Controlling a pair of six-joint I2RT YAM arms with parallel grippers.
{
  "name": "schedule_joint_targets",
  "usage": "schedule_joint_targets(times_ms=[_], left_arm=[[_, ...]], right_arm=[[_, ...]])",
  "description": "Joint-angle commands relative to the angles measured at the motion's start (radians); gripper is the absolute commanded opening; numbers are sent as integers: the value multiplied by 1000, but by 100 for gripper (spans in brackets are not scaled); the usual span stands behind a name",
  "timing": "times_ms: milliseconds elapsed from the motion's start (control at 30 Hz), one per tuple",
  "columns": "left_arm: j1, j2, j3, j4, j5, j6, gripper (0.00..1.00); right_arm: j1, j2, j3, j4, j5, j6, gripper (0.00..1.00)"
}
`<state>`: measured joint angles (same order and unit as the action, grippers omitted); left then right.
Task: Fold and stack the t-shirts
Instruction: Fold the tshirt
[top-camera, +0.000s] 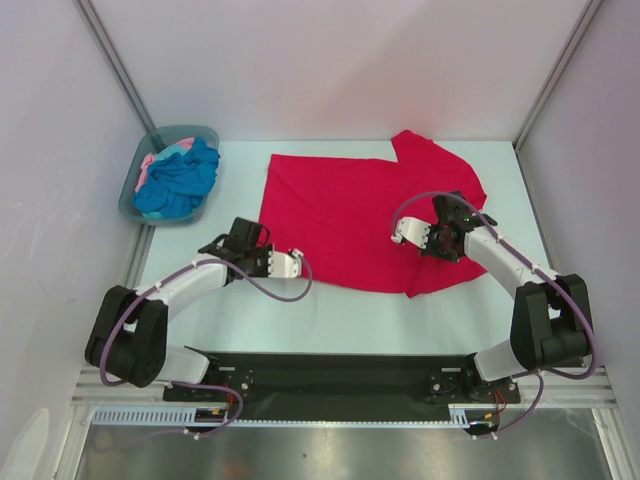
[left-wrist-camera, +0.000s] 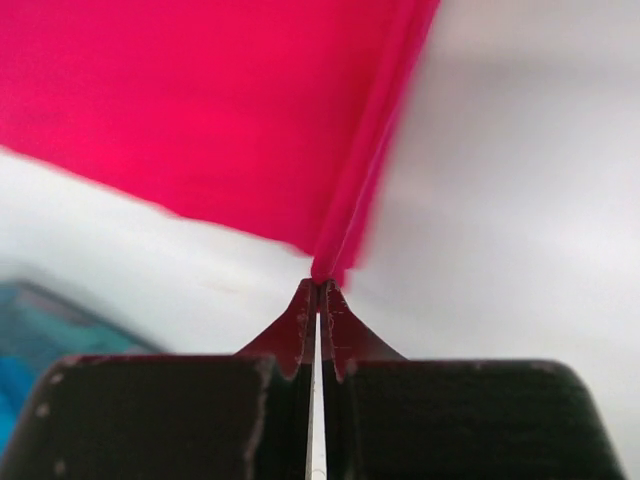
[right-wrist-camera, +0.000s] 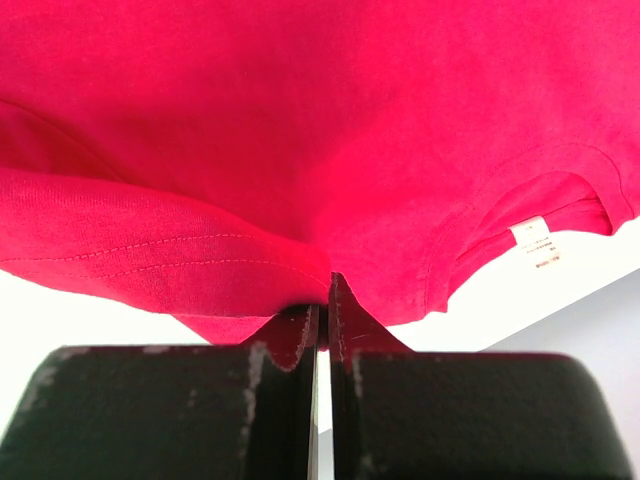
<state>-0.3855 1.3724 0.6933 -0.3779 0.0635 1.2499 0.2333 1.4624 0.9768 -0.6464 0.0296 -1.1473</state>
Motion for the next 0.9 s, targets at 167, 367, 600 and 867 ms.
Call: schedule_joint_targets(times_ms=[167, 367, 600, 867], left_arm=[[19, -45, 193, 33, 18, -40, 0], [34, -26, 199, 24, 7, -27, 0], [43, -22, 184, 5, 10, 9, 0], [51, 30, 201, 7, 7, 20, 0]], right_arm=[[-6, 12, 30, 47, 3, 20, 0], [-40, 21, 11, 112, 41, 26, 0], [-143, 18, 7, 159, 89, 14, 0], [-212, -31, -38, 162, 95, -15, 0]])
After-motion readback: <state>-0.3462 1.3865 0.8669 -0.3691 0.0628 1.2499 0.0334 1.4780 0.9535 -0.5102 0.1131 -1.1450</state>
